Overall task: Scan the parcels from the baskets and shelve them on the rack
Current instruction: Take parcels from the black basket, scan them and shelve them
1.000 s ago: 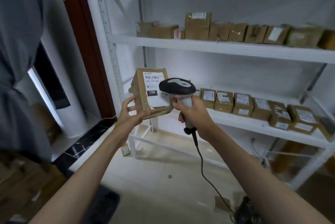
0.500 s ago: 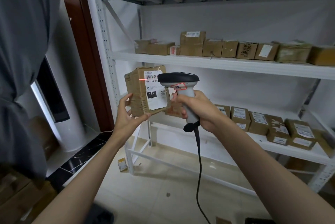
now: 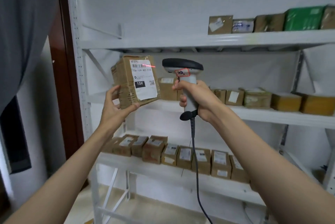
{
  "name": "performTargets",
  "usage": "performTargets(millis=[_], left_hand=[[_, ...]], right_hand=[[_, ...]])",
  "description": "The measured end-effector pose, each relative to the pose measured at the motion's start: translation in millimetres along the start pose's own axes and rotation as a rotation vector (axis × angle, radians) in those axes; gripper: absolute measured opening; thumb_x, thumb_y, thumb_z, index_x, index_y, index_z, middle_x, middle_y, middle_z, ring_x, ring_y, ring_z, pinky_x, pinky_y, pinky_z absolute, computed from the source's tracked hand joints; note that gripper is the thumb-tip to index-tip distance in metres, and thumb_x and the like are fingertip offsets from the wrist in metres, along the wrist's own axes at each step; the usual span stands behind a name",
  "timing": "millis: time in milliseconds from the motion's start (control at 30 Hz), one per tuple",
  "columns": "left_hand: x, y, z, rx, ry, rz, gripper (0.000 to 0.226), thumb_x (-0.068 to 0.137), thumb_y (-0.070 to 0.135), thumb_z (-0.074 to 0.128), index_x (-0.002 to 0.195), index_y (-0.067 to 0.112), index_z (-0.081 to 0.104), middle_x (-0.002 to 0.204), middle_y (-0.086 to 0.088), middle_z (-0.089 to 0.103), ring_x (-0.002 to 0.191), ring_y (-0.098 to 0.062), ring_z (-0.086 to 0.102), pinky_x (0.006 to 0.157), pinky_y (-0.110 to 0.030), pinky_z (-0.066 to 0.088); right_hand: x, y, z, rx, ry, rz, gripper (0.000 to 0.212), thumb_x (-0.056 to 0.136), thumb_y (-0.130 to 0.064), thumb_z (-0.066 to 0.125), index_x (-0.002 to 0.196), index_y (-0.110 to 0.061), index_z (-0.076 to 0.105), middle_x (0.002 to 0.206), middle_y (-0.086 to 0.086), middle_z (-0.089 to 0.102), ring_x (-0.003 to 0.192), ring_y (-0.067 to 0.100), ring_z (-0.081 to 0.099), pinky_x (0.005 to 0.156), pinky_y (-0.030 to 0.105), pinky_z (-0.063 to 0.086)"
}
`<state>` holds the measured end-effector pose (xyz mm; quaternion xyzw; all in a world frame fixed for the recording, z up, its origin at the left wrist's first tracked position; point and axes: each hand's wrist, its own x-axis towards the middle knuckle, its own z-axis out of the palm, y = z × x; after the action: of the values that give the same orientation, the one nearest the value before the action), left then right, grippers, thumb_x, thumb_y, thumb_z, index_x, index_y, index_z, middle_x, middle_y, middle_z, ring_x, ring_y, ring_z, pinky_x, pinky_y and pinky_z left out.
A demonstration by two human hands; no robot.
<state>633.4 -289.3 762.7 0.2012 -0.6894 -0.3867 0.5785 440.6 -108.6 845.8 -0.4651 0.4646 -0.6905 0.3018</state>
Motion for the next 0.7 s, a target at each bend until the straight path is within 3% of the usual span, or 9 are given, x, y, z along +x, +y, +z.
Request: performTargets(millis=[67, 167, 233, 400, 500, 600, 700], left_hand=[[22.1, 14.7, 15.1, -0.014, 0.017, 0.025, 0.086, 0.072, 0.034, 0.090, 0.141, 0.043, 0.039, 0.140, 0.006, 0.050, 0.103, 0.007, 0.064, 0.083, -0.017, 0.051], [57.4, 32.2, 36.9, 0.007, 0.026, 0.057, 0.086, 0.069, 0.043, 0.090, 0.139, 0.045, 0.039, 0.143, 0.003, 0.050, 0.125, -0.013, 0.054, 0.106, -0.043, 0.047], [80.5, 42.3, 51.9, -0.006, 0.020, 0.064, 0.089, 0.066, 0.049, 0.090, 0.140, 0.042, 0.039, 0.143, 0.001, 0.050, 0.130, -0.019, 0.050, 0.107, -0.050, 0.047], [136.0, 59.6, 88.3, -0.085, -0.009, 0.064, 0.087, 0.068, 0.049, 0.085, 0.141, 0.033, 0.040, 0.139, -0.001, 0.052, 0.124, -0.020, 0.056, 0.096, -0.045, 0.056], [173.0, 69.2, 107.4, -0.130, -0.006, 0.061, 0.075, 0.078, 0.041, 0.083, 0.140, 0.032, 0.041, 0.122, 0.005, 0.058, 0.115, -0.018, 0.061, 0.092, -0.043, 0.057], [208.1, 80.9, 125.1, -0.150, -0.039, 0.088, 0.072, 0.074, 0.049, 0.081, 0.135, 0.036, 0.043, 0.113, 0.008, 0.061, 0.110, -0.018, 0.065, 0.091, -0.041, 0.058], [242.3, 93.0, 147.2, -0.170, -0.073, 0.092, 0.073, 0.071, 0.056, 0.078, 0.133, 0.038, 0.044, 0.119, 0.003, 0.063, 0.108, -0.018, 0.067, 0.090, -0.042, 0.059]], right_hand=[[12.2, -16.9, -6.5, -0.011, 0.023, -0.023, 0.013, 0.086, -0.003, 0.068, 0.097, -0.008, 0.063, 0.084, 0.005, 0.064, 0.045, 0.010, 0.043, 0.045, 0.022, 0.038], [30.5, -40.7, -14.2, -0.028, 0.049, -0.071, 0.012, 0.087, -0.002, 0.067, 0.098, -0.008, 0.066, 0.082, 0.004, 0.062, 0.046, 0.010, 0.045, 0.045, 0.023, 0.040], [42.5, -54.0, -21.0, -0.063, 0.080, -0.108, 0.014, 0.086, -0.002, 0.067, 0.099, -0.008, 0.068, 0.083, 0.005, 0.062, 0.049, 0.010, 0.048, 0.045, 0.024, 0.043], [77.4, -77.4, -43.5, -0.089, 0.118, -0.191, 0.020, 0.089, -0.003, 0.067, 0.109, -0.004, 0.065, 0.085, 0.007, 0.061, 0.053, 0.010, 0.049, 0.050, 0.025, 0.044], [99.2, -85.2, -60.7, -0.111, 0.157, -0.237, 0.030, 0.090, -0.005, 0.067, 0.119, -0.003, 0.064, 0.091, 0.010, 0.062, 0.053, 0.010, 0.051, 0.051, 0.025, 0.046], [118.7, -89.2, -80.3, -0.130, 0.185, -0.291, 0.032, 0.090, -0.005, 0.067, 0.122, -0.002, 0.063, 0.091, 0.010, 0.062, 0.051, 0.010, 0.050, 0.049, 0.024, 0.045], [138.1, -92.2, -100.6, -0.151, 0.225, -0.322, 0.032, 0.089, -0.004, 0.067, 0.121, -0.001, 0.064, 0.079, 0.004, 0.061, 0.051, 0.011, 0.050, 0.048, 0.024, 0.044]])
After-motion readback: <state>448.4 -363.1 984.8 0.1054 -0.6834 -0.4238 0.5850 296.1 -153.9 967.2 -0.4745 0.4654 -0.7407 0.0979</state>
